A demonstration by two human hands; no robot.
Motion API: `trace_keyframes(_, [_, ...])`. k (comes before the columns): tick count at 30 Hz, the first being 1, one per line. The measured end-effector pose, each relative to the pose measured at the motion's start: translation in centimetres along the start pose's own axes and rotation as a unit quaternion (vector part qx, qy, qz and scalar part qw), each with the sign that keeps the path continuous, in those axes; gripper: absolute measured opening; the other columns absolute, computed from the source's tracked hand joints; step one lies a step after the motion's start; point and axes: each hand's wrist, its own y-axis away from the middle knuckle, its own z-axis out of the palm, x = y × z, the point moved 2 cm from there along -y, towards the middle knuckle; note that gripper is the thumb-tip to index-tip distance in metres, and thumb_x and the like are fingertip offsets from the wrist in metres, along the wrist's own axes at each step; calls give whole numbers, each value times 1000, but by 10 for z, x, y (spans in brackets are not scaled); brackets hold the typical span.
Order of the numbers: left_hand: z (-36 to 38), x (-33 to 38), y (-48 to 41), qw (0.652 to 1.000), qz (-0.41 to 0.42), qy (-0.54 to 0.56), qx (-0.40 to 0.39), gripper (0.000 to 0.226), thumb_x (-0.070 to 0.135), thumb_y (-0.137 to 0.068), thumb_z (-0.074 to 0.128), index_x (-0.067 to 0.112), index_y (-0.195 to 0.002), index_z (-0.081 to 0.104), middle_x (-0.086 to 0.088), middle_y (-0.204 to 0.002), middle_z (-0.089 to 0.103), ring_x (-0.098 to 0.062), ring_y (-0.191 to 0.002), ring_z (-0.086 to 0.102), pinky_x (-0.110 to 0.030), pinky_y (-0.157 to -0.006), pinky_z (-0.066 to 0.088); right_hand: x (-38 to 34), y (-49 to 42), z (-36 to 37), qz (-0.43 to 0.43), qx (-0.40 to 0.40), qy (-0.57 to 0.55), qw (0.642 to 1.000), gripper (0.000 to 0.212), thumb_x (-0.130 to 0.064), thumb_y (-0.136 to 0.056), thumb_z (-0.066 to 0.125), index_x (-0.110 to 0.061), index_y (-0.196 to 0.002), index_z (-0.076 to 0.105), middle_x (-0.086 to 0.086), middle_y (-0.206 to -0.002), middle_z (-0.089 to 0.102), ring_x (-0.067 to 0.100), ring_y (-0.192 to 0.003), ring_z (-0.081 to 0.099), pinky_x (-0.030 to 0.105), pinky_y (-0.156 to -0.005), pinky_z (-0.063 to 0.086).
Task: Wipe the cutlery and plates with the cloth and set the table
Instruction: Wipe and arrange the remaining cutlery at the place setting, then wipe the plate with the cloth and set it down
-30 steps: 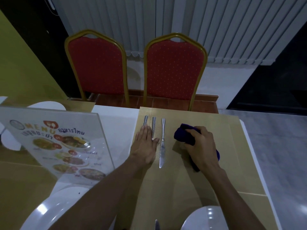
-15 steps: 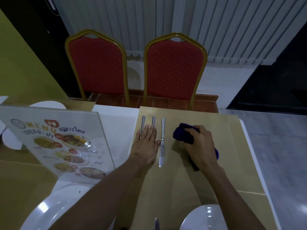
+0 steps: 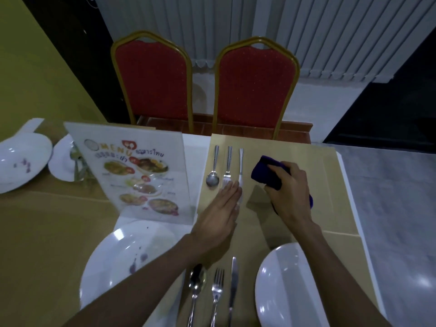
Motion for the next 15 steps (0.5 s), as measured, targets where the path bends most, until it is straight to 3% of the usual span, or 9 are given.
trace_keyframes(5, [-43,-14,112,997,-19,-11,71,44,11,-101,44,4,-144,45,-3,-154,37,-15,-146,29,-29,-122,19,-42,48,-9,-31,22,-14,999,60,-2,-78,75,-9,-135,57,15,-133,54,34,-118,46,35,-94,42])
trace_keyframes(9, [-76,-65,195,969,-207,-74,114,46,-1,-96,51,-3,-142,45,-17,-147,47,-33,-139,42,-40,-117,29,-78,82,-10,-42,24,-25,999,60,-2,-75,77,-8,-132,59,16,-129,56,35,-115,49,33,-92,41])
trace_keyframes(12, [-95,-102,242,882,-431,-128,142,50,6,-92,59,-10,-137,44,-32,-138,46,-46,-127,44,-52,-104,38,-106,108,-6,-40,28,-28,998,60,0,-74,76,-7,-131,59,17,-127,58,36,-114,52,37,-91,46])
trace_keyframes(14, [-104,-114,257,803,-584,-73,93,48,19,-96,54,-6,-135,45,-29,-144,34,-45,-130,36,-51,-105,35,-121,125,1,-28,21,-36,999,60,1,-75,75,-8,-132,59,16,-127,57,35,-114,51,34,-91,44])
trace_keyframes(15, [-107,-117,261,783,-618,-47,49,47,24,-97,51,-3,-136,45,-27,-146,29,-44,-131,35,-50,-107,35,-128,133,5,-23,18,-39,999,59,1,-75,74,-8,-131,60,16,-127,57,35,-113,51,33,-91,44])
